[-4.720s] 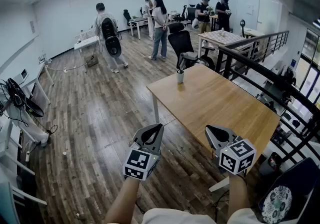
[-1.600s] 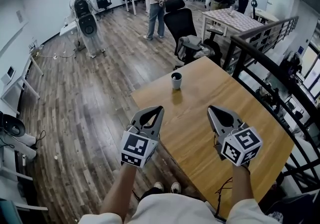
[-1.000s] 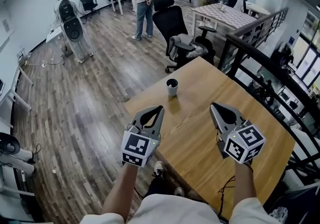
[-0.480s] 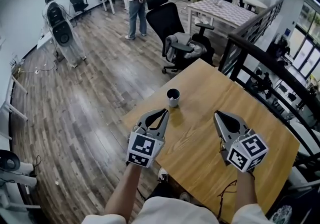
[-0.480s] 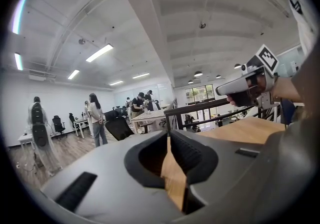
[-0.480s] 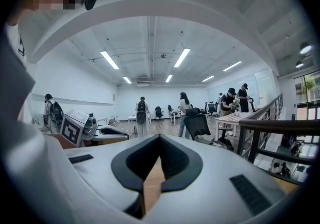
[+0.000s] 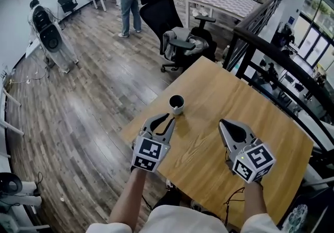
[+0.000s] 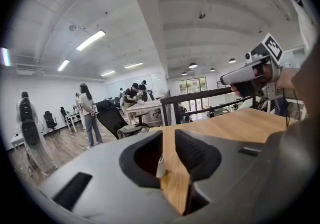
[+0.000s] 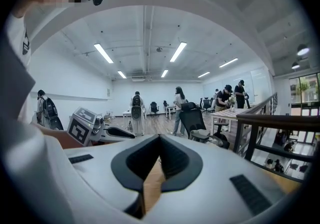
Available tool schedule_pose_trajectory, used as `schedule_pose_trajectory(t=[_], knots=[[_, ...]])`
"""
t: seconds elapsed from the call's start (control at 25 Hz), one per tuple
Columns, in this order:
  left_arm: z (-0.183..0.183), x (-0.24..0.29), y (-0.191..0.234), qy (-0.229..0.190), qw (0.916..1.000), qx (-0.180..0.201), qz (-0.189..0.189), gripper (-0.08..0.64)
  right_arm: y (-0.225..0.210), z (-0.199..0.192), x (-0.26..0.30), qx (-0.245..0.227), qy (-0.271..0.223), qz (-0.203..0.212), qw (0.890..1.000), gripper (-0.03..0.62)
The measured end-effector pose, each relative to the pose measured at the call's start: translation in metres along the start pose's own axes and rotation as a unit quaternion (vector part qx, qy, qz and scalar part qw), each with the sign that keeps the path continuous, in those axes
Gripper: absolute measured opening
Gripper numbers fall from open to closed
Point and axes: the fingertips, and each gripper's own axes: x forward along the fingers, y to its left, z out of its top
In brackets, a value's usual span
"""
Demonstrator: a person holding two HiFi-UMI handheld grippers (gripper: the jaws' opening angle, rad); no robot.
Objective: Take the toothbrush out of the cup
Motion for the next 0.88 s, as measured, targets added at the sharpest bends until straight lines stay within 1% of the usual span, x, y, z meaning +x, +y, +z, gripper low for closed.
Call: schedule_pose_trajectory(t=[0.16, 0.36, 0.44, 0.6, 0.88], knots=[[-0.013, 0.020, 0.010, 0.010, 0.9998, -0.002, -0.014, 0.127, -0.002, -0.008, 0.011, -0.005, 0.004, -0.007, 1.000, -0.005], [-0.029, 0.042, 0.016, 0.026, 0.9989, -0.004, -0.037, 0.132, -0.008, -0.012, 0.021, -0.001, 0.017, -0.025, 1.000, -0.005], [-0.037, 0.052, 0.019, 0.037, 0.9982, -0.003, -0.047, 0.155, -0.011, -0.014, 0.024, 0.004, 0.020, -0.032, 0.999, -0.005], [-0.052, 0.071, 0.022, 0.051, 0.9964, 0.000, -0.068, 0.170, -0.017, -0.017, 0.033, 0.008, 0.026, -0.045, 0.999, -0.005], [-0.078, 0.104, 0.029, 0.078, 0.9928, 0.003, -0.091, 0.199, -0.031, -0.030, 0.048, 0.024, 0.041, -0.063, 0.997, -0.005]])
